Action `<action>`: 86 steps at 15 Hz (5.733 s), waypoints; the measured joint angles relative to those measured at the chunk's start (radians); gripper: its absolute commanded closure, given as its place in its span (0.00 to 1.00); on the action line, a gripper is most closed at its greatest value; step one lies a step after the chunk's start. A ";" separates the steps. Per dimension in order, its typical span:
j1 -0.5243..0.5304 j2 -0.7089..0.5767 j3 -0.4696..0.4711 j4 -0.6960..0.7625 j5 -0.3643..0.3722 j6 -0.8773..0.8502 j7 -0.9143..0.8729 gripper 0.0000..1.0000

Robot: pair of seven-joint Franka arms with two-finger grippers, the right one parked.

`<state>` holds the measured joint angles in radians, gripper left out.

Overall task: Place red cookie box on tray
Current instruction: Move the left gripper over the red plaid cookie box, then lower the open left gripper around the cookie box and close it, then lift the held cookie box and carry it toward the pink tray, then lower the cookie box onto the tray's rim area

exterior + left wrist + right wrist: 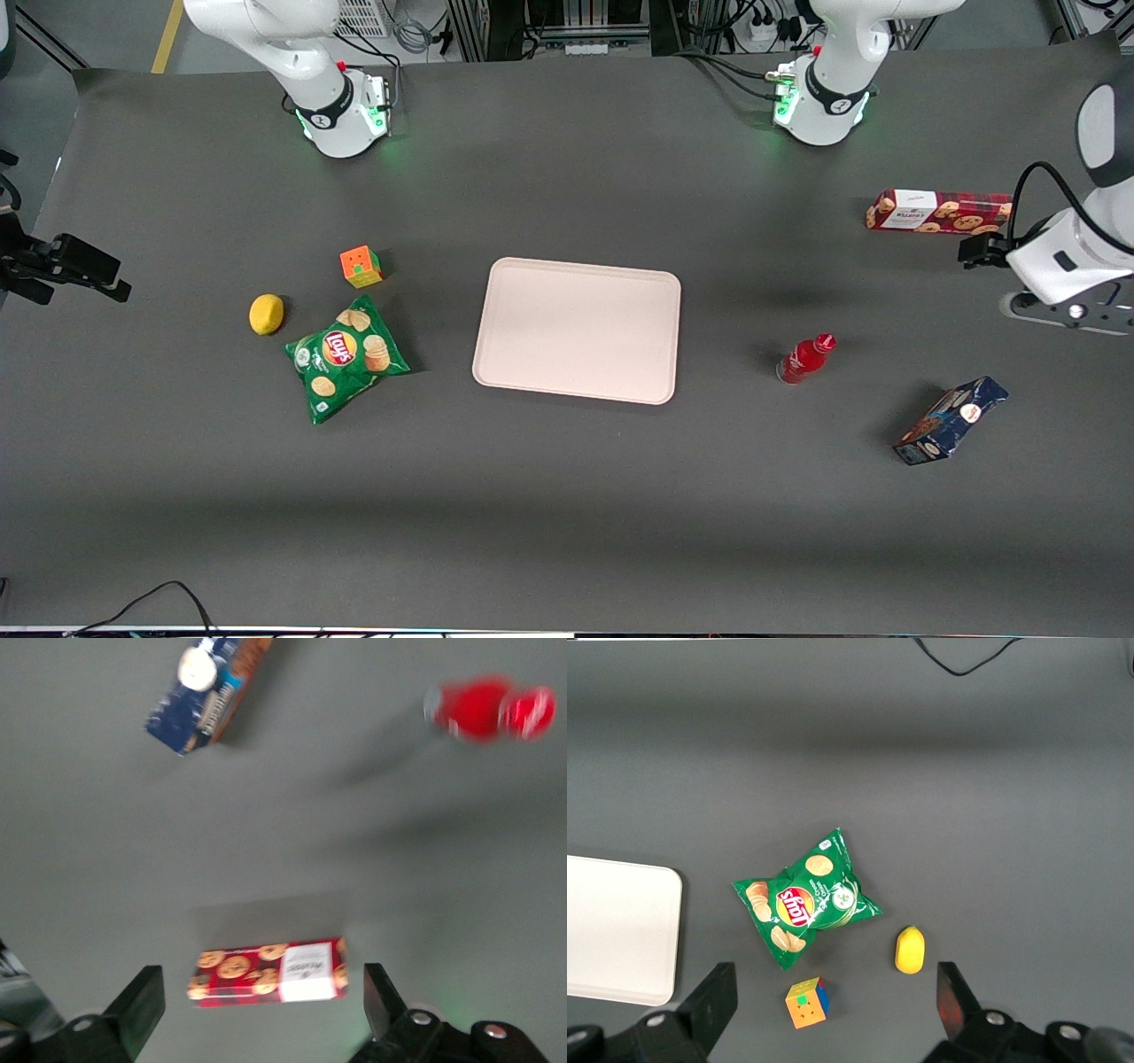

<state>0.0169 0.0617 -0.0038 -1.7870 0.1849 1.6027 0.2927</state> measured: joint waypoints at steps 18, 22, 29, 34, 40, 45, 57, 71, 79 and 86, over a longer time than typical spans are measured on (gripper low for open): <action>0.133 -0.360 0.203 -0.856 0.022 0.588 1.176 0.00; 0.174 -0.362 0.275 -0.955 0.022 0.751 1.363 0.00; 0.193 -0.310 0.387 -1.034 0.022 0.944 1.577 0.01; 0.206 -0.244 0.406 -1.039 0.022 0.987 1.660 0.01; 0.231 -0.207 0.409 -1.083 0.022 1.051 1.714 0.00; 0.233 -0.184 0.409 -1.084 0.022 1.068 1.720 0.42; 0.234 -0.179 0.409 -1.080 0.022 1.083 1.722 0.96; 0.126 -0.275 0.075 -0.723 -0.226 0.625 1.165 0.93; 0.056 -0.271 -0.174 -0.294 -0.294 0.224 0.463 0.93; -0.063 -0.088 -0.388 -0.105 -0.322 0.279 -0.336 0.91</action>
<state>-0.0464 -0.0265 -0.3917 -1.8916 -0.1368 1.8816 -0.0436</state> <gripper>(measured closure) 0.722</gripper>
